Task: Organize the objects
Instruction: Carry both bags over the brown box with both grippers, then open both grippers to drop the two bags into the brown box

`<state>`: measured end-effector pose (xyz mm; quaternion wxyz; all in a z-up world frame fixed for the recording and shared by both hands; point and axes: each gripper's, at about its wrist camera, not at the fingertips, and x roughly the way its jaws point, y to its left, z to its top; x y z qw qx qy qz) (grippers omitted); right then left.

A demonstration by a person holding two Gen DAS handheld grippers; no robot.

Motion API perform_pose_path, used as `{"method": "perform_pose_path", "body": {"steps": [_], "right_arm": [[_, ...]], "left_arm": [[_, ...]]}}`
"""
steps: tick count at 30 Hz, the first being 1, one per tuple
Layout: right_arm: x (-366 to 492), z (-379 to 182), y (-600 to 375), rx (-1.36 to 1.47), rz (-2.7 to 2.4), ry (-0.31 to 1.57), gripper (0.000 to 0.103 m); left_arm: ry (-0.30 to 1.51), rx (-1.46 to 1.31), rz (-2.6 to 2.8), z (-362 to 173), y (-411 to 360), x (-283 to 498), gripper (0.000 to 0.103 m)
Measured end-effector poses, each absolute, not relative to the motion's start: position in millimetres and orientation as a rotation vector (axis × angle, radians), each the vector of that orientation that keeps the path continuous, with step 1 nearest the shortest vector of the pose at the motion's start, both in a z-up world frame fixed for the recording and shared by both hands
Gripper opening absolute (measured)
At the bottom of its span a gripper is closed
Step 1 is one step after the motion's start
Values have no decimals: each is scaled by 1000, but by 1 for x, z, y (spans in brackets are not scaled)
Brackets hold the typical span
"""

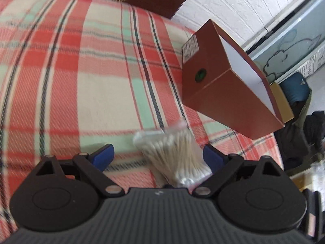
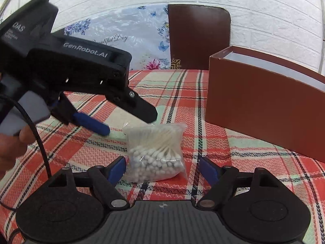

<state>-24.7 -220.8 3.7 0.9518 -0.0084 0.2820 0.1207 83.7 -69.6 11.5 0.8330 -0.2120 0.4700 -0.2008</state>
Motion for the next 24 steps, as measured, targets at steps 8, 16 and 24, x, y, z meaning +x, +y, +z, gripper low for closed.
{"method": "perform_pose_path", "body": {"steps": [8, 16, 24], "right_arm": [[-16, 0, -211, -54, 301, 573, 42], [-14, 45, -224, -34, 257, 341, 40], [8, 83, -269, -23, 126, 181, 41]], "left_arm": [[1022, -432, -425, 5, -84, 88, 56], [817, -267, -521, 88, -105, 99, 53], [695, -117, -602, 138, -174, 128, 53]]}}
